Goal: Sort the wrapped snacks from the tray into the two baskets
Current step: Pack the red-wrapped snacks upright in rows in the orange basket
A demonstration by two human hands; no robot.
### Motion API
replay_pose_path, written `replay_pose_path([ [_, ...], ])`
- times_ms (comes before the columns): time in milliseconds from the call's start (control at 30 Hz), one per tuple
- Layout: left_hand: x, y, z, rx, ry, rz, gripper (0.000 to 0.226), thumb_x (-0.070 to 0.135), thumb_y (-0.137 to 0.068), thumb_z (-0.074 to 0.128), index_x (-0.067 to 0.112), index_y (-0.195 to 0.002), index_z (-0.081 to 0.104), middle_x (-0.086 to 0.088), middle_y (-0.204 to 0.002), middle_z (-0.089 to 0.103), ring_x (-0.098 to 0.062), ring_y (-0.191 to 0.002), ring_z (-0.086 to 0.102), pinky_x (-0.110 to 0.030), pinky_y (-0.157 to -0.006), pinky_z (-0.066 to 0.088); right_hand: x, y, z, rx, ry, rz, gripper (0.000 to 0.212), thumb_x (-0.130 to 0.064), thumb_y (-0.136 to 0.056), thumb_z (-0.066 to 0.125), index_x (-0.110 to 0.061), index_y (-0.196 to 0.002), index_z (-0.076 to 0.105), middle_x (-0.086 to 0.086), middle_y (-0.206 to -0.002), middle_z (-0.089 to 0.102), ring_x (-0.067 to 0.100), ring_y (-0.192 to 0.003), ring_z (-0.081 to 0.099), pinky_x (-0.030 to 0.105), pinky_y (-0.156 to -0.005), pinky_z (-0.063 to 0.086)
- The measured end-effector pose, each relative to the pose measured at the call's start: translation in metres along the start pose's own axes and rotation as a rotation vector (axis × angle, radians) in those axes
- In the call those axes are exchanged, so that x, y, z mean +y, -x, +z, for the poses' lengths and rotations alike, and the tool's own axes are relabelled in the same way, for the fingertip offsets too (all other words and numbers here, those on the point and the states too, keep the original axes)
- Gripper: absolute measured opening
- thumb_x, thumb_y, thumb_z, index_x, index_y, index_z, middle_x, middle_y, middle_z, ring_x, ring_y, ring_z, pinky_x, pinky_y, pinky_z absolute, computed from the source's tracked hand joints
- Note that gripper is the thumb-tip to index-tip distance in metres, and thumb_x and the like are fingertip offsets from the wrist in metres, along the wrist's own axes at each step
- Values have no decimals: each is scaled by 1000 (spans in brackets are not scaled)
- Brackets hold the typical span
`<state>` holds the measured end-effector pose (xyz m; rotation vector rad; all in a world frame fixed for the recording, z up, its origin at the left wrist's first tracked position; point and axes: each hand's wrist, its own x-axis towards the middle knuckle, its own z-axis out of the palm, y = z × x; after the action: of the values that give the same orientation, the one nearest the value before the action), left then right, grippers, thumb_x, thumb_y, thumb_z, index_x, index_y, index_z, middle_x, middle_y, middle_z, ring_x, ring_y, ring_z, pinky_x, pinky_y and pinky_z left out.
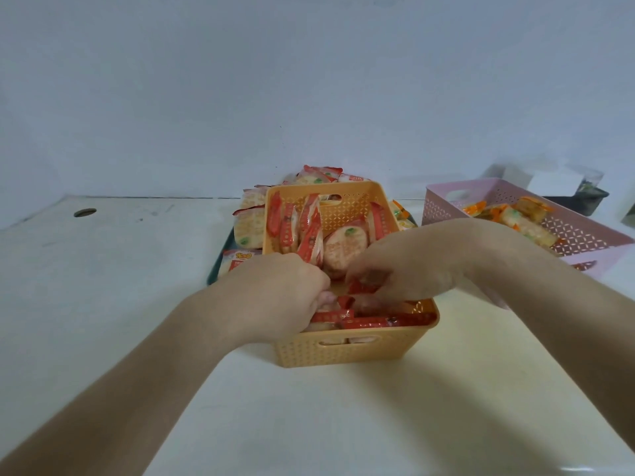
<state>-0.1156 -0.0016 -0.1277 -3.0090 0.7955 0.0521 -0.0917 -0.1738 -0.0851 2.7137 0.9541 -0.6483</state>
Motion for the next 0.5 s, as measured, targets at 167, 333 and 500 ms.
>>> replay_pose_path([
  [167, -10, -2, -1, 126, -171, 5, 35, 42, -100, 30, 30, -93, 62, 12, -83, 62, -12, -85, 59, -36, -91, 41, 1, 9, -6, 42, -40, -23, 33, -32, -97, 50, -36, -130, 50, -12, -122, 54, 13, -108, 51, 27, -87, 41],
  [333, -15, 4, -10, -18, 42, 38, 37, 63, -90, 38, 37, -82, 63, 19, -64, 58, 0, -70, 55, -33, -100, 32, -6, 4, -1, 59, 39, 16, 49, -12, -97, 44, -34, -140, 42, -8, -136, 48, 16, -121, 46, 25, -88, 36],
  [500, -23, -3, -12, -16, 85, 19, 24, 47, -93, 51, 32, -100, 68, 16, -85, 67, -4, -83, 60, -33, -83, 50, -8, 4, 4, 170, 56, 37, 36, -12, -94, 43, -24, -126, 53, -4, -116, 58, 17, -103, 55, 30, -86, 49],
])
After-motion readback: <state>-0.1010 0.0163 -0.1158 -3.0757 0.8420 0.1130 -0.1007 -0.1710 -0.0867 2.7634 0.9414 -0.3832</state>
